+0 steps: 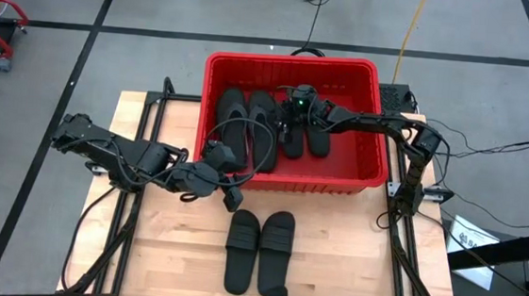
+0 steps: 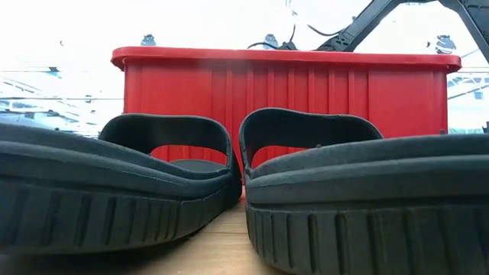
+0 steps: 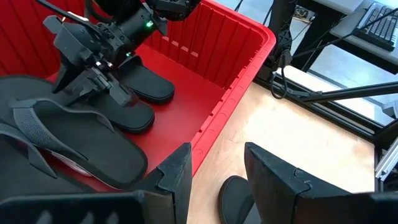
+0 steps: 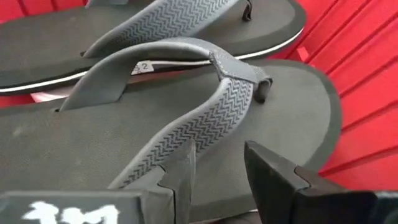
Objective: Pick and place slides into bin
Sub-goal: Put the black slipper into the red bin, then put the black slide into the red bin
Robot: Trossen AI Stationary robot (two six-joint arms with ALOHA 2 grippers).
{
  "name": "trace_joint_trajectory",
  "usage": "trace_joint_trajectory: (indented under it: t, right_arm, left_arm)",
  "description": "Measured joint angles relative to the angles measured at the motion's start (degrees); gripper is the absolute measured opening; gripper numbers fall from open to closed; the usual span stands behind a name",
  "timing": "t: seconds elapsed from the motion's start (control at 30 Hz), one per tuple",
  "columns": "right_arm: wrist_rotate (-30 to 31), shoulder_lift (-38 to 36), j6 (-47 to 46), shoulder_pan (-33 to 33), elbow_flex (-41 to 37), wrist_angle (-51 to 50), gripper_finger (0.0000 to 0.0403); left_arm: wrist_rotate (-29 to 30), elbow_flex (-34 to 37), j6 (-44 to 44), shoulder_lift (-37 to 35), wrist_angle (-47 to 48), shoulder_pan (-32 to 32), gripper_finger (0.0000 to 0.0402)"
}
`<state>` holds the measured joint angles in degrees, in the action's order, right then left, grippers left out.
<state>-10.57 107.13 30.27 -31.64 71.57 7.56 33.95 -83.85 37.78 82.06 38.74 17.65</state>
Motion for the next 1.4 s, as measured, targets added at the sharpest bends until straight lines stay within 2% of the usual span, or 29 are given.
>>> trace_joint_trajectory:
  t: [0.2, 0.43, 0.6, 0.8, 0.93, 1.1, 1.4]
  right_arm:
    - [0.07, -1.04, -1.86, -0.02, 0.00, -0.38, 0.0126]
    - [0.09, -5.73, -2.67, -0.02, 0.00, -3.48, 0.0127]
    - [0.10, -12.13, -2.62, 0.26, 0.00, -7.10, 0.0123]
    - [0.07, -24.27, -0.10, 2.22, 0.00, -17.93, 0.0111]
    - [0.07, -33.74, 4.14, 6.17, 0.00, -29.37, 0.0072]
    - [0.02, -44.98, 3.44, 13.50, 0.00, -40.35, 0.0008]
    - [0.02, -58.27, -9.60, 26.63, 0.00, -46.98, 0.0003]
  left_arm:
    - [-0.02, 0.00, 0.00, 0.00, 0.00, 0.00, 0.0141]
    - [-0.72, 0.02, -0.46, 0.00, 0.04, 0.00, 0.0141]
    - [-0.74, 0.01, -1.40, 0.00, 0.11, 0.02, 0.0141]
    - [-1.33, 0.00, -2.84, 0.00, 0.34, 0.42, 0.0141]
    - [-2.88, 0.00, -4.63, 0.00, 0.90, 2.25, 0.0141]
    - [-2.58, 0.00, -5.65, 0.26, 3.13, 5.83, 0.0140]
    - [-2.56, 0.04, -5.00, 6.15, 6.51, 13.09, 0.0140]
